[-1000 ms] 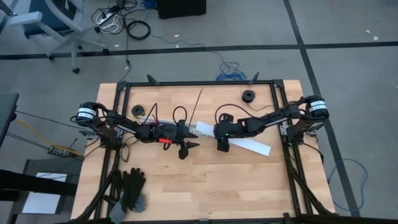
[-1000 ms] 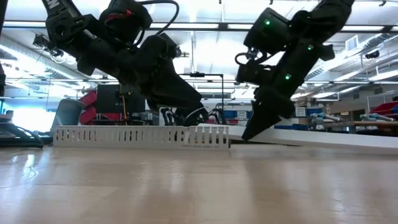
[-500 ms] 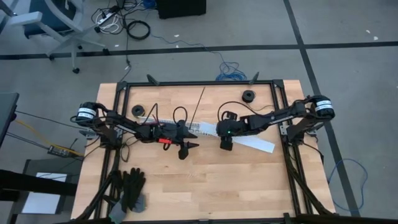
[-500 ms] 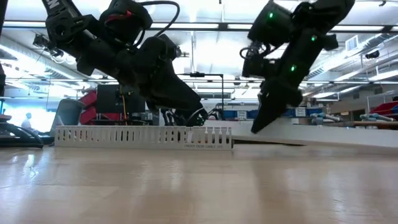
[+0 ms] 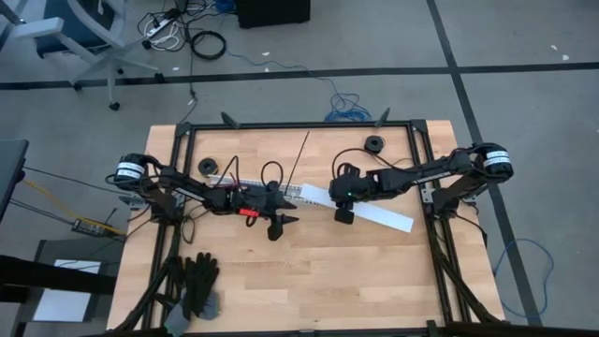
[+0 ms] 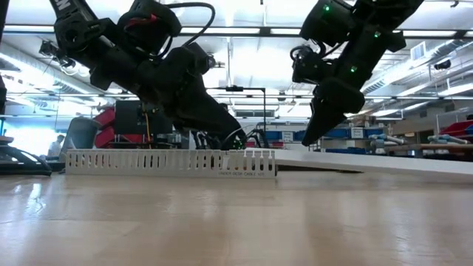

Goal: Ziptie cables
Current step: Close the white cable duct

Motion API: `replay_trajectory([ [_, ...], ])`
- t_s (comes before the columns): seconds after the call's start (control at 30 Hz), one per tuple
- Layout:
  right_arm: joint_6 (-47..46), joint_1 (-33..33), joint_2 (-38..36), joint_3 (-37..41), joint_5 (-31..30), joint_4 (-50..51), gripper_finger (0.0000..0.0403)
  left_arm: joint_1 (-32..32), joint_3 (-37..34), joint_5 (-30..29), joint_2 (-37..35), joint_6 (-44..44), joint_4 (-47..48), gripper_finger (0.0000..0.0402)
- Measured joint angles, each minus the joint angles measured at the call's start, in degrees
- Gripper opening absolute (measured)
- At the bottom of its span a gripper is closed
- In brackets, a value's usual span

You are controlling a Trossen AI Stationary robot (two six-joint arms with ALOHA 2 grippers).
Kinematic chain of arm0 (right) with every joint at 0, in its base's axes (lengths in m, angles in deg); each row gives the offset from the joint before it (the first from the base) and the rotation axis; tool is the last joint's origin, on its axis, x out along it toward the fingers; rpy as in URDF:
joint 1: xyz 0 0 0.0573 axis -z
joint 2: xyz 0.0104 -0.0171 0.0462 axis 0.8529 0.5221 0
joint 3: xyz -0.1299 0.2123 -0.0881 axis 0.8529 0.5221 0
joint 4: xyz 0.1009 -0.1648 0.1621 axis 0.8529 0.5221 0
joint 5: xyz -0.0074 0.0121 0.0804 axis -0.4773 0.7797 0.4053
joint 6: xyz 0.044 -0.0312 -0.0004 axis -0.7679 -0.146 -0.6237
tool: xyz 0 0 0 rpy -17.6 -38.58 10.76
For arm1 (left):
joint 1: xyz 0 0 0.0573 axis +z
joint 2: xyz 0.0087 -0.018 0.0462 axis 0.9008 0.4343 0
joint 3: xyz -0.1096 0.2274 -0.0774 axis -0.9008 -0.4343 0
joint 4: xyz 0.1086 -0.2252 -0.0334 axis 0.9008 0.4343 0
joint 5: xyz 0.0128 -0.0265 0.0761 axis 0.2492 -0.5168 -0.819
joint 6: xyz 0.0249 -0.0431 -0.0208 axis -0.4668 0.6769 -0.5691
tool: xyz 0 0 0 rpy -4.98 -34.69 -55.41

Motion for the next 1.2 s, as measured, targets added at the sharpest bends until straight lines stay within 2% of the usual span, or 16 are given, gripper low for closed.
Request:
replay_trajectory([
  [0.13, 0.9, 0.3, -0.1, 0.0, 0.1, -3.1, 0.0121, -0.9, 0.4, 0.0, 0.0, 3.0, 2.0, 0.0167],
  [0.3, 1.3, 0.6, -0.1, 0.0, 0.0, -5.7, 0.0114, -3.4, 4.0, -2.6, 0.0, 3.7, 11.1, 0.016],
  [0.4, 0.9, 0.5, -0.1, 0.0, 0.2, -6.1, 0.0113, -4.7, 8.3, -6.5, 0.0, 2.4, 21.1, 0.0154],
  [0.53, -0.4, 0.3, -0.1, 0.0, 1.7, -6.4, 0.0113, -5.3, 14.8, -12.3, -0.1, 2.3, 39.8, 0.0149],
  [0.6, -1.0, 0.1, -0.1, 0.0, 2.3, -6.4, 0.0113, -5.5, 16.3, -14.2, -0.1, 2.1, 44.1, 0.0147],
  [0.83, -1.1, -1.0, -0.1, 0.0, 2.5, -6.3, 0.0113, -6.4, 13.1, -14.7, -1.5, 5.8, 44.1, 0.0147],
  [1.2, 0.3, -0.4, -0.2, 0.0, 2.2, -9.1, 0.0113, -11.6, 0.1, -20.2, -7.9, 20.1, 37.1, 0.0147],
])
